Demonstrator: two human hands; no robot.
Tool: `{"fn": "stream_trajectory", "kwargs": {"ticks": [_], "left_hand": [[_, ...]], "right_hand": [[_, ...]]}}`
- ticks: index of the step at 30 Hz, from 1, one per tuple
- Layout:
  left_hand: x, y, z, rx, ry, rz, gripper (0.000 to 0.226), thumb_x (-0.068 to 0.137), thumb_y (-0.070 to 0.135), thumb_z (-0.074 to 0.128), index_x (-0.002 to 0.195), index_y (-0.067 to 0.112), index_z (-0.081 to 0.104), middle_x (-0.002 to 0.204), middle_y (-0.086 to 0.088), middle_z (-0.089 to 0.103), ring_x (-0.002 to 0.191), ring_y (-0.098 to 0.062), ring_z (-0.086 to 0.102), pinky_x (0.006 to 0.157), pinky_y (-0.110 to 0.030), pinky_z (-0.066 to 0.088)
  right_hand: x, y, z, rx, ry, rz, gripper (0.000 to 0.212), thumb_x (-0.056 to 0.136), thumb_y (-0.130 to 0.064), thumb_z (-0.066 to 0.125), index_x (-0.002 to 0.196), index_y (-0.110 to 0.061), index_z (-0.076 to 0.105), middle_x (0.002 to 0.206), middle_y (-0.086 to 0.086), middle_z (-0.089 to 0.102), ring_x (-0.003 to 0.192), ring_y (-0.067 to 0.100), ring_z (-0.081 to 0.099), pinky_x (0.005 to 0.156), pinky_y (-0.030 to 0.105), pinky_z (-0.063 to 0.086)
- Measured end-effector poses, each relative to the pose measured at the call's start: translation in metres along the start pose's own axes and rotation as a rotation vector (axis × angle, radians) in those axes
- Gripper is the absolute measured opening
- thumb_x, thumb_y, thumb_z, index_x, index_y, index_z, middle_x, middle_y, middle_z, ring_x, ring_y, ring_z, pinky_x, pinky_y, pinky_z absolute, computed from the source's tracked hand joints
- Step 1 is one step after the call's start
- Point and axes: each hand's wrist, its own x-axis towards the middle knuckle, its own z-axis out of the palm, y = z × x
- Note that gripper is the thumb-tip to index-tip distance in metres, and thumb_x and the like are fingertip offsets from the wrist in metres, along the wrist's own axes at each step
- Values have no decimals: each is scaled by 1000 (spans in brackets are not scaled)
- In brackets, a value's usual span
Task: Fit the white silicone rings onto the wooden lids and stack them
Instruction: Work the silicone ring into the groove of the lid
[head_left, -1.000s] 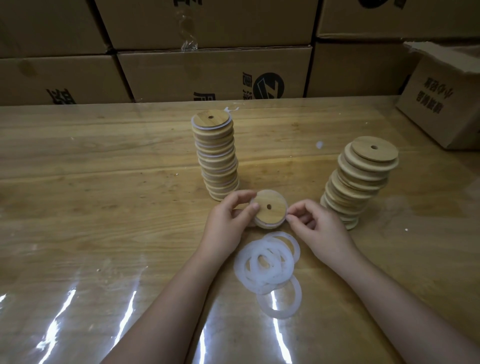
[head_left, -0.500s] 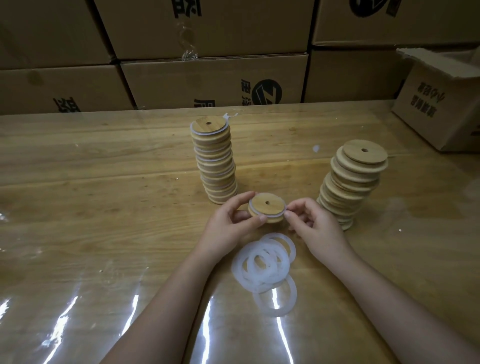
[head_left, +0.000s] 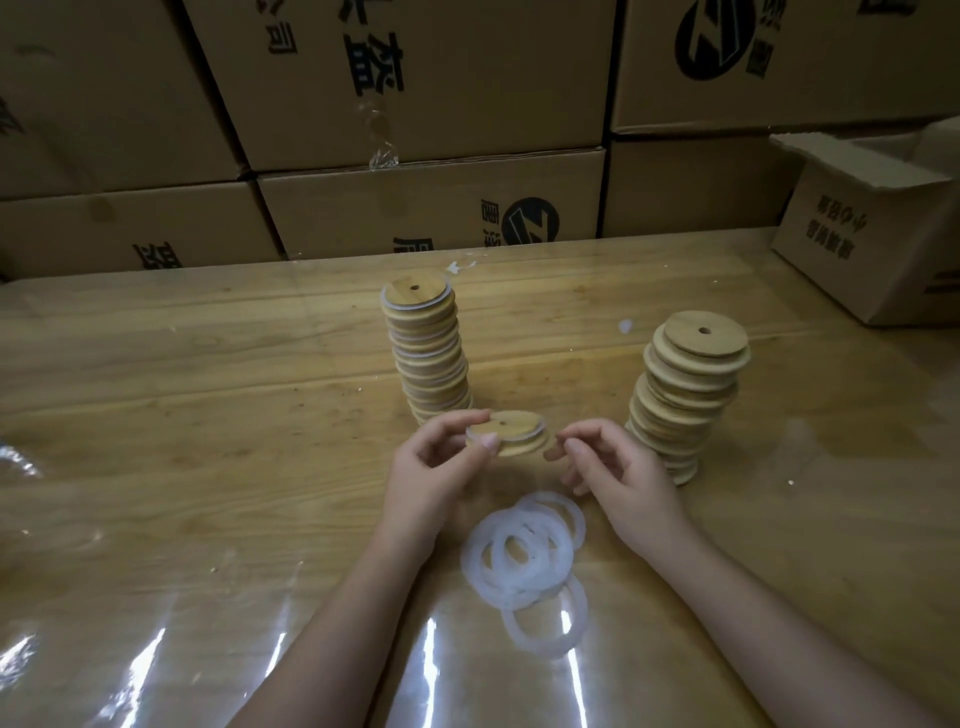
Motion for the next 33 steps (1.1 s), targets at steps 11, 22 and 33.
{"fn": "stream_trajectory", "kwargs": {"ticks": [11,22,33], "left_hand": [[52,91,-23,-129,261,327,29,68,38,74,95,27,71,89,8,73,91,-9,67,78,-21,52],[89,65,-28,277,326,194,28,78,32,75,103,36,64,112,3,65,108,-11,59,94,-40,52],[91,66,-27,359,346,182,33,82,34,70,113,32,57,120,1,60,112,-16,57,92,-42,52]], "right_hand": [[2,3,-2,5,-6,69,12,92,-14,53,91,-21,62,80,-4,69,65,10,62,59,23,51],[3,7,-1,-12,-36,100,12,92,-13,54,86,-18,63,75,-5,68,63,9,62,57,20,50],[4,6,-1,-37,-46,102,13,92,-12,54,85,-17,63,73,-2,68,64,11,62,58,20,50]]}}
